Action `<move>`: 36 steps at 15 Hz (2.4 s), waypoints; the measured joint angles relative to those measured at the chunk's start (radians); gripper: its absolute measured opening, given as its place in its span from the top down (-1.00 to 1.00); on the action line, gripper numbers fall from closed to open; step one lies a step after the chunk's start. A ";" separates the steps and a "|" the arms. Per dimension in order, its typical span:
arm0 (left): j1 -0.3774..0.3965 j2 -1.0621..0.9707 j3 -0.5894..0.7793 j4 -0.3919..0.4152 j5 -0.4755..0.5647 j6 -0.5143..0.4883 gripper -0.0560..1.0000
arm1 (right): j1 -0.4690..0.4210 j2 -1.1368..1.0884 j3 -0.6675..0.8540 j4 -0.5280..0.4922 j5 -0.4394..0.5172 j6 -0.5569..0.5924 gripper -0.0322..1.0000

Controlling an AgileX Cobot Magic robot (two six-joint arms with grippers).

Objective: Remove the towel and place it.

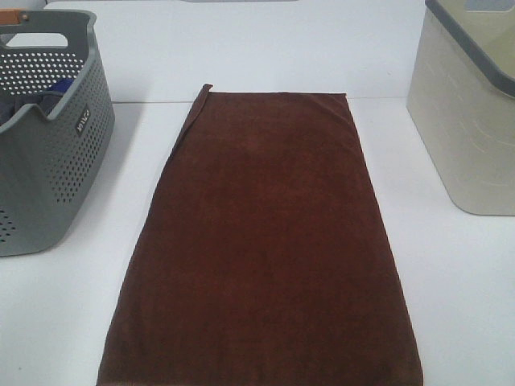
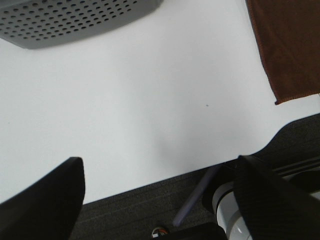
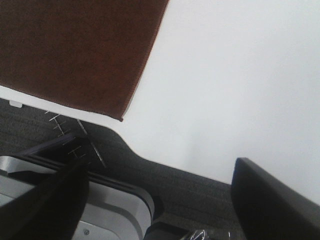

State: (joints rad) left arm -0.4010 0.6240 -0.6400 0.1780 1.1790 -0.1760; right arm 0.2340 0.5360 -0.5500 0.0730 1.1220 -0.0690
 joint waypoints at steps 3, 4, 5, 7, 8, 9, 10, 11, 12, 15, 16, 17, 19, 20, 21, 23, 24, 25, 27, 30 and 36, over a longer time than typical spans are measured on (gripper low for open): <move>0.000 -0.068 0.084 -0.030 -0.054 0.075 -0.57 | 0.000 -0.134 0.037 0.000 -0.040 -0.016 -0.51; 0.000 -0.076 0.116 -0.061 -0.081 0.106 -0.57 | 0.000 -0.182 0.038 0.000 -0.048 -0.018 -0.51; 0.000 -0.076 0.134 -0.100 -0.106 0.134 -0.57 | 0.000 -0.228 0.042 0.000 -0.054 -0.023 -0.51; 0.000 -0.076 0.140 -0.178 -0.126 0.220 -0.57 | 0.000 -0.326 0.047 0.000 -0.054 -0.024 -0.51; 0.000 -0.076 0.140 -0.209 -0.129 0.256 -0.57 | 0.000 -0.371 0.048 0.004 -0.054 -0.031 -0.51; 0.000 -0.076 0.140 -0.223 -0.129 0.272 -0.57 | 0.000 -0.415 0.048 0.008 -0.054 -0.041 -0.51; 0.000 -0.076 0.140 -0.225 -0.129 0.279 -0.57 | 0.000 -0.450 0.048 0.008 -0.054 -0.045 -0.51; 0.000 -0.076 0.140 -0.225 -0.130 0.282 -0.57 | 0.000 -0.471 0.048 0.009 -0.054 -0.047 -0.51; 0.000 -0.076 0.140 -0.225 -0.131 0.282 -0.57 | 0.000 -0.482 0.048 0.009 -0.054 -0.047 -0.51; 0.000 -0.076 0.140 -0.225 -0.132 0.282 -0.57 | 0.000 -0.485 0.048 0.009 -0.054 -0.047 -0.51; 0.001 -0.076 0.140 -0.225 -0.132 0.282 -0.57 | 0.000 -0.485 0.048 0.009 -0.054 -0.047 -0.51; 0.006 -0.076 0.140 -0.227 -0.132 0.282 -0.57 | 0.000 -0.485 0.048 0.009 -0.054 -0.047 -0.51; 0.106 -0.142 0.140 -0.228 -0.131 0.282 -0.57 | 0.000 -0.485 0.048 0.009 -0.054 -0.047 -0.51; 0.158 -0.205 0.140 -0.228 -0.131 0.282 -0.57 | -0.004 -0.485 0.048 0.010 -0.054 -0.047 -0.51; 0.213 -0.291 0.140 -0.227 -0.131 0.282 -0.57 | -0.029 -0.485 0.048 0.011 -0.054 -0.047 -0.51; 0.299 -0.456 0.140 -0.227 -0.131 0.282 -0.57 | -0.114 -0.485 0.048 0.016 -0.054 -0.047 -0.51; 0.323 -0.518 0.140 -0.227 -0.131 0.282 -0.57 | -0.155 -0.485 0.048 0.016 -0.054 -0.047 -0.51; 0.338 -0.573 0.140 -0.227 -0.131 0.282 -0.57 | -0.191 -0.485 0.048 0.016 -0.054 -0.047 -0.51; 0.361 -0.627 0.140 -0.227 -0.130 0.282 -0.57 | -0.231 -0.485 0.048 0.017 -0.054 -0.047 -0.51; 0.363 -0.628 0.140 -0.227 -0.130 0.282 -0.57 | -0.232 -0.536 0.048 0.019 -0.054 -0.047 -0.51; 0.363 -0.628 0.140 -0.227 -0.130 0.282 -0.57 | -0.232 -0.542 0.048 0.020 -0.054 -0.047 -0.51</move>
State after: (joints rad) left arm -0.0380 -0.0040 -0.5000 -0.0490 1.0490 0.1060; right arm 0.0020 -0.0060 -0.5020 0.0930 1.0680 -0.1160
